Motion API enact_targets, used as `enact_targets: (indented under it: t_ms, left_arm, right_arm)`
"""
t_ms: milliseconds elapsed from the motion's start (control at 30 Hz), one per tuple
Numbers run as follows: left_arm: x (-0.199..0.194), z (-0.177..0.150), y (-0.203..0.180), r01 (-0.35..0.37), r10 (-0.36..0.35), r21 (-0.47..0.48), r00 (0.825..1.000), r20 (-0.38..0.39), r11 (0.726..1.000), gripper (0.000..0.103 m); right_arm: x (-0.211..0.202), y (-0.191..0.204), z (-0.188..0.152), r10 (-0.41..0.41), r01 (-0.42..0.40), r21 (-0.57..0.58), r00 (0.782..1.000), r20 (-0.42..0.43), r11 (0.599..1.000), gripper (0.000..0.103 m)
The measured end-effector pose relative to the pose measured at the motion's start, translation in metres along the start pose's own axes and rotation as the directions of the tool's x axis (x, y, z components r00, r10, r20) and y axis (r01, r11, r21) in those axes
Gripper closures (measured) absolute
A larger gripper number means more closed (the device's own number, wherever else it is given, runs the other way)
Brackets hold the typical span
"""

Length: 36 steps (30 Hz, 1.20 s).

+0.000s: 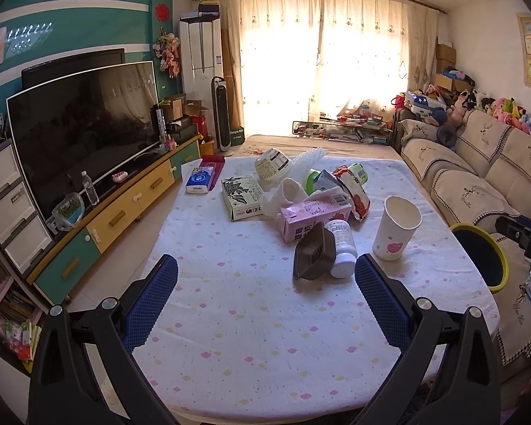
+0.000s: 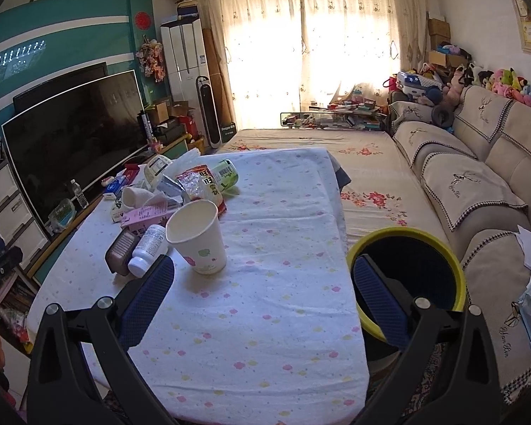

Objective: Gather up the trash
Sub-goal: 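Grasp the white paper cup with the right gripper, then carry the cup over the yellow bin and open the right gripper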

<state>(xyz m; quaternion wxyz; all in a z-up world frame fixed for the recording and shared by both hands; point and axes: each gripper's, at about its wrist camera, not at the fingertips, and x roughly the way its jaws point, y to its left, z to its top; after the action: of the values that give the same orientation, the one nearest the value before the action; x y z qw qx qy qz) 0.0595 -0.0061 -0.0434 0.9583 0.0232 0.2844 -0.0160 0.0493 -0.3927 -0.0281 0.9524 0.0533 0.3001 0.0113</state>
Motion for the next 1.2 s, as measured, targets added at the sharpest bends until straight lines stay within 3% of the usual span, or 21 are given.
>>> enact_targets:
  t_ms: [100, 267, 367, 533, 633, 800, 967, 1100, 1200]
  left_arm:
    - [0.017, 0.002, 0.003, 0.007, -0.008, -0.011, 1.000, -0.026, 1.000, 0.004]
    - [0.047, 0.008, 0.006, 0.009, -0.010, -0.016, 0.998, -0.063, 1.000, 0.004]
    - [0.062, 0.013, 0.007, 0.007, -0.009, -0.019, 0.997, -0.070, 1.000, 0.004]
    - [0.082, 0.020, 0.008, 0.012, -0.014, -0.023, 0.996, -0.083, 1.000, 0.004]
    - [0.093, 0.021, 0.006, 0.026, -0.028, -0.020, 0.995, -0.098, 0.999, 0.004]
    - [0.108, 0.022, -0.004, 0.048, -0.049, -0.007, 0.992, -0.118, 0.999, 0.004]
    - [0.106, 0.023, -0.013, 0.067, -0.066, 0.005, 0.992, -0.111, 0.998, 0.004]
    - [0.103, 0.024, -0.020, 0.087, -0.085, 0.009, 0.991, -0.104, 0.996, 0.004]
    - [0.105, 0.024, -0.024, 0.091, -0.090, 0.010, 0.990, -0.111, 0.996, 0.004]
  right_arm:
    - [0.026, 0.010, 0.018, 0.036, -0.037, -0.013, 0.999, -0.028, 0.999, 0.008]
    - [0.088, 0.025, 0.045, 0.099, -0.102, -0.022, 0.986, -0.131, 0.994, 0.045]
    - [0.129, 0.036, 0.050, 0.126, -0.134, -0.019, 0.965, -0.229, 0.991, 0.060]
    - [0.168, 0.047, 0.043, 0.091, -0.114, -0.052, 0.942, -0.324, 0.992, 0.071]
    - [0.177, 0.047, 0.037, 0.087, -0.111, -0.050, 0.935, -0.344, 0.993, 0.093]
    - [0.173, 0.035, 0.034, 0.128, -0.136, -0.003, 0.940, -0.317, 0.991, 0.096]
    - [0.145, 0.009, 0.046, 0.141, -0.133, 0.051, 0.962, -0.234, 0.990, 0.096]
    - [0.115, -0.045, 0.053, 0.053, -0.034, 0.123, 0.986, -0.158, 0.992, 0.096]
    - [0.102, -0.100, 0.047, -0.059, 0.088, 0.200, 0.988, -0.145, 0.976, 0.096]
